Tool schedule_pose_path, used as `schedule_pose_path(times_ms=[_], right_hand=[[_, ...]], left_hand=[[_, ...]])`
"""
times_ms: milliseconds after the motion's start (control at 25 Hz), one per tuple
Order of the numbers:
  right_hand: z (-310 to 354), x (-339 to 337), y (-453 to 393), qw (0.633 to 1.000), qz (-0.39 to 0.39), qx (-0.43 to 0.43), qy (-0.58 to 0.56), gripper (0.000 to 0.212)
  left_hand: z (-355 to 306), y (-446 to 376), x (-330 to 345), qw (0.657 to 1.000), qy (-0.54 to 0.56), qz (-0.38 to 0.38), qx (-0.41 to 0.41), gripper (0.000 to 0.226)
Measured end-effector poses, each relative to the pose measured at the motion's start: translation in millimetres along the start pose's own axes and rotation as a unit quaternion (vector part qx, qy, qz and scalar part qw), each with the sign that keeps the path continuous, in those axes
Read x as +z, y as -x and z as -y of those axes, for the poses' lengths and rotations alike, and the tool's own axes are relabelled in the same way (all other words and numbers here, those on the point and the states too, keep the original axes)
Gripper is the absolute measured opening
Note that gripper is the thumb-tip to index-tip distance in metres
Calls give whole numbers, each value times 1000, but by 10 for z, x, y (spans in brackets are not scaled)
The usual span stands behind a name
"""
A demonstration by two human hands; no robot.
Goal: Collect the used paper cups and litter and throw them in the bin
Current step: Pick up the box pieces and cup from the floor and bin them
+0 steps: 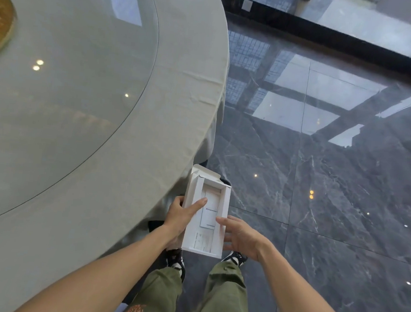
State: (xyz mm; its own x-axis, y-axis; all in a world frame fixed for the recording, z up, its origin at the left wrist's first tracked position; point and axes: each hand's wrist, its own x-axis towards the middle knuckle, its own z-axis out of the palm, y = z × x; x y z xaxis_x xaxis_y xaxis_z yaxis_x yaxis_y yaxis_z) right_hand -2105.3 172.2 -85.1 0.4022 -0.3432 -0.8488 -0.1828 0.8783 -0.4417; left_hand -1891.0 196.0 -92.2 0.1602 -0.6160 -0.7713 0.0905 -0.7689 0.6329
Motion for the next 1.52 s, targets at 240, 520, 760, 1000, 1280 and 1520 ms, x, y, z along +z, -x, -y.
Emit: schedule_pose_path(times_ms=[240,520,760,1000,1280,1520], right_hand=[[-449,80,-267,987,-138,69,39,22],[-706,-305,-871,948,-313,54,-10,38],[-433,-562,-1744,938,-324,49,115,45],[-419,-638,-2068,928,-319,56,184,43],[-671,-556,-1412,987,85,126,-54,42],[-575,-745,-1758,966,-232,50,105,45]], left_hand=[[493,-152,-1,992,-76,-61,-82,66],[1283,-314,-229,981,-111,-61,-150,40],[1328,-612,-245,981,-100,-77,-145,27],[1123,-930,-3,985,-73,-86,-131,18],[941,-1159,364,983,-18,-64,-171,40],[1016,-1195,411,976,-61,-51,-203,53]])
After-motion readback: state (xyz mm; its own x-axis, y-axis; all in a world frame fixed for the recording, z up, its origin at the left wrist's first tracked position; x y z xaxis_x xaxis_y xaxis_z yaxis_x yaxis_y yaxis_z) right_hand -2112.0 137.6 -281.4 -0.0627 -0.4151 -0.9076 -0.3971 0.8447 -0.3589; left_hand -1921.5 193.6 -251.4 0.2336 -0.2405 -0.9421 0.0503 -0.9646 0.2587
